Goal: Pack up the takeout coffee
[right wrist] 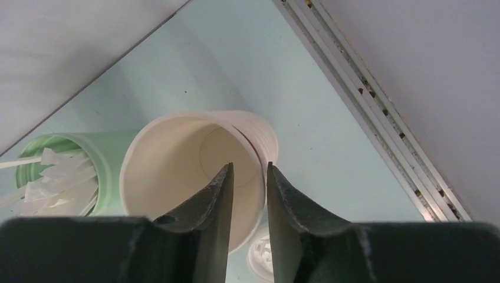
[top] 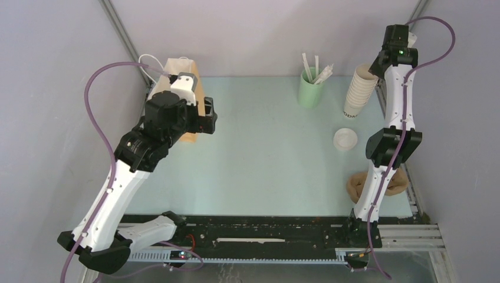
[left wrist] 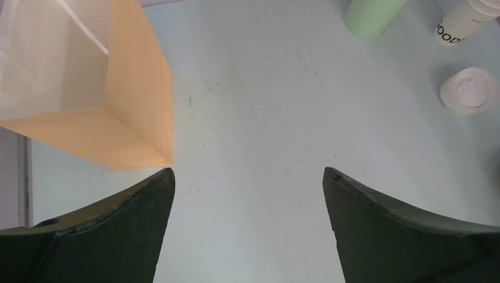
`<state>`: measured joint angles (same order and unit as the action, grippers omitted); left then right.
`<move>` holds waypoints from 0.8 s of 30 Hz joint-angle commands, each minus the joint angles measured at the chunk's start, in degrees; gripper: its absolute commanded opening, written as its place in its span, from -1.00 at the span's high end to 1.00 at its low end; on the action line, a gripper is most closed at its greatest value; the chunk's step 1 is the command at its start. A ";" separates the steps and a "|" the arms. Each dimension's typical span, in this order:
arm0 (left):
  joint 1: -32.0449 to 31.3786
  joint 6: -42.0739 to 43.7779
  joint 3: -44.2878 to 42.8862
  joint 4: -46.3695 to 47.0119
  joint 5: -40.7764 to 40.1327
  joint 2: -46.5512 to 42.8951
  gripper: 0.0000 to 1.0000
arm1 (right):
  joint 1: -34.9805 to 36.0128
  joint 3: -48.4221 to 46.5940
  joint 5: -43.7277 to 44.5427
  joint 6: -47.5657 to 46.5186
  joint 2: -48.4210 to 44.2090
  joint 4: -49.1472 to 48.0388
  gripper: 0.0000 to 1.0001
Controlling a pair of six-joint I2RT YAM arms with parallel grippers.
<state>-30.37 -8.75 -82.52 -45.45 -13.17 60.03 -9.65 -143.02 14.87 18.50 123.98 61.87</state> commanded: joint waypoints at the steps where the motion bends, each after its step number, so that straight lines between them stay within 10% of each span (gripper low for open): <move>1: -0.39 1.70 -2.30 0.79 -0.08 0.32 -1.00 | -0.11 -2.69 1.63 -0.74 -0.18 -2.02 0.44; 24: -1.39 0.12 -2.92 1.09 0.95 0.27 -1.00 | -2.92 -4.72 -2.86 3.41 -13.48 -2.00 0.97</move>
<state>-31.20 -8.54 -82.52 -45.54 -12.86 60.97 -11.05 -144.09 14.48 19.55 118.54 61.95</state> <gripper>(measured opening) 0.996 0.043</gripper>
